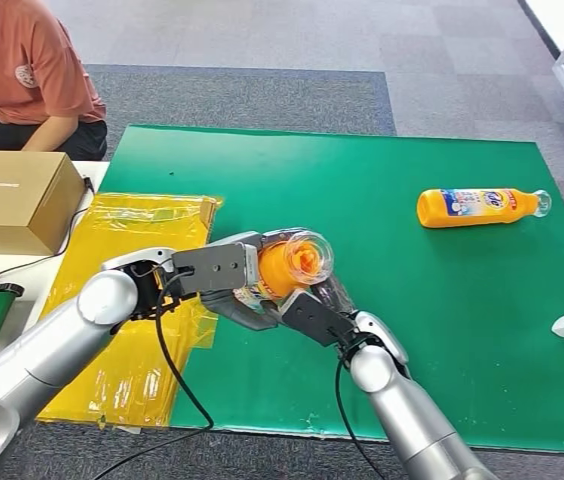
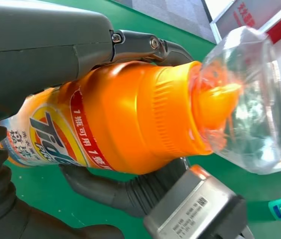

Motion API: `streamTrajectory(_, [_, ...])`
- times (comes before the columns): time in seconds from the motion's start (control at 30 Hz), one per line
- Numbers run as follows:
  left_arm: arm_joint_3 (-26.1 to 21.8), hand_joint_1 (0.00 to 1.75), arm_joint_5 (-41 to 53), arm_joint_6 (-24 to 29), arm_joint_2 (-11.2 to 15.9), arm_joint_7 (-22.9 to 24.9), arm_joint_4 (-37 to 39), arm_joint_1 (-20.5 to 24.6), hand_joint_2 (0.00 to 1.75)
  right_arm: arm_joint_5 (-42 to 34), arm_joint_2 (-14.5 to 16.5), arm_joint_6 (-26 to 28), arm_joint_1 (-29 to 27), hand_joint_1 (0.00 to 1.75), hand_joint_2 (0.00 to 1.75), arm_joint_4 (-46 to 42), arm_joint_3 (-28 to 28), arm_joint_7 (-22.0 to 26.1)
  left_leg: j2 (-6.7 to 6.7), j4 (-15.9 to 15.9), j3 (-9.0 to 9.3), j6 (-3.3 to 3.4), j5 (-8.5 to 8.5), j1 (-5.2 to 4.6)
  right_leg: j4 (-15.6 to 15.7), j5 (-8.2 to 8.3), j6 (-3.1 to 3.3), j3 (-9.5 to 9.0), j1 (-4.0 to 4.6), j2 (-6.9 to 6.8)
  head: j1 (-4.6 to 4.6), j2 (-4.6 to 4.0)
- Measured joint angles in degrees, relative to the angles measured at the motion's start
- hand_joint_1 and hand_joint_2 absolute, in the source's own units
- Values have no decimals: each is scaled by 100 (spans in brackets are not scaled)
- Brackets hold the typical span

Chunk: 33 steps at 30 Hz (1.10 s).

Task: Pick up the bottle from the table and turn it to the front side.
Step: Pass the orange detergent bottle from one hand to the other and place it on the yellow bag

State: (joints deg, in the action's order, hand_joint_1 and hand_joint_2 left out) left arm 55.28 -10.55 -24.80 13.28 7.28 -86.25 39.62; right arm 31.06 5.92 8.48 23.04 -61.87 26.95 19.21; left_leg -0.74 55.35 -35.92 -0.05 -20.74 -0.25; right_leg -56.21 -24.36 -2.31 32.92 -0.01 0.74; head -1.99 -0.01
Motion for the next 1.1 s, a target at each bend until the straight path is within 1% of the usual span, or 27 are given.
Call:
streamTrajectory(0.37, [0, 0, 114, 50, 10, 2, 31, 4, 175, 74, -2, -26, -78, 175, 175, -348, 86, -50, 0, 0, 0, 0, 0, 0, 0, 0, 0, 0, 0, 0, 1, 1])
streamTrajectory(0.4, [0, 15, 131, 52, 11, 2, 37, 4, 175, 95, -2, -29, -86, 175, 175, -388, 108, -57, 0, 0, 0, 0, 0, 0, 0, 0, 0, 0, 0, 0, 0, 1])
streamTrajectory(0.5, [0, 146, 270, 73, 18, -44, 69, 2, 175, 200, -3, -35, -108, 175, 175, -561, 231, -122, 0, 0, 0, 0, 0, 0, 0, 0, 0, 0, 0, 0, -1, 1])
streamTrajectory(0.53, [0, 175, 314, 82, 18, -66, 75, 0, 175, 217, -4, -32, -109, 175, 175, -583, 254, -143, 0, 0, 0, 0, 0, 0, 0, 0, 0, 0, 0, 0, 1, 1])
streamTrajectory(0.9, [-11, 175, 458, 140, 17, -150, 77, -22, 175, 281, -6, 22, -129, 175, 175, -591, 307, -163, -1, 0, 0, 0, 0, 0, 0, 0, 0, 0, 0, 0, 0, 1])
streamTrajectory(0.93, [-11, 175, 460, 141, 17, -151, 77, -22, 175, 284, -6, 26, -130, 170, 175, -591, 309, -164, -1, 0, 0, 0, 0, 0, 0, 0, 0, 0, 0, 0, 0, 1])
streamTrajectory(1.03, [-11, 175, 474, 143, 16, -155, 77, -25, 175, 302, -6, 31, -129, 39, 175, -583, 316, -190, -1, 0, -1, 0, 0, 0, 0, 0, 0, 0, 0, 0, 0, 1])
streamTrajectory(1.07, [-13, 175, 485, 144, 16, -155, 78, -27, 175, 305, -6, 27, -128, 0, 175, -572, 320, -216, -1, 0, -1, 0, 0, 0, 0, 0, 0, 0, 0, 0, 0, 1])
streamTrajectory(1.1, [-15, 175, 498, 146, 16, -155, 78, -31, 175, 297, -6, 19, -125, 0, 175, -556, 322, -249, -1, 0, 0, 0, 0, 0, 0, 0, 0, 0, 0, 0, 0, 1])
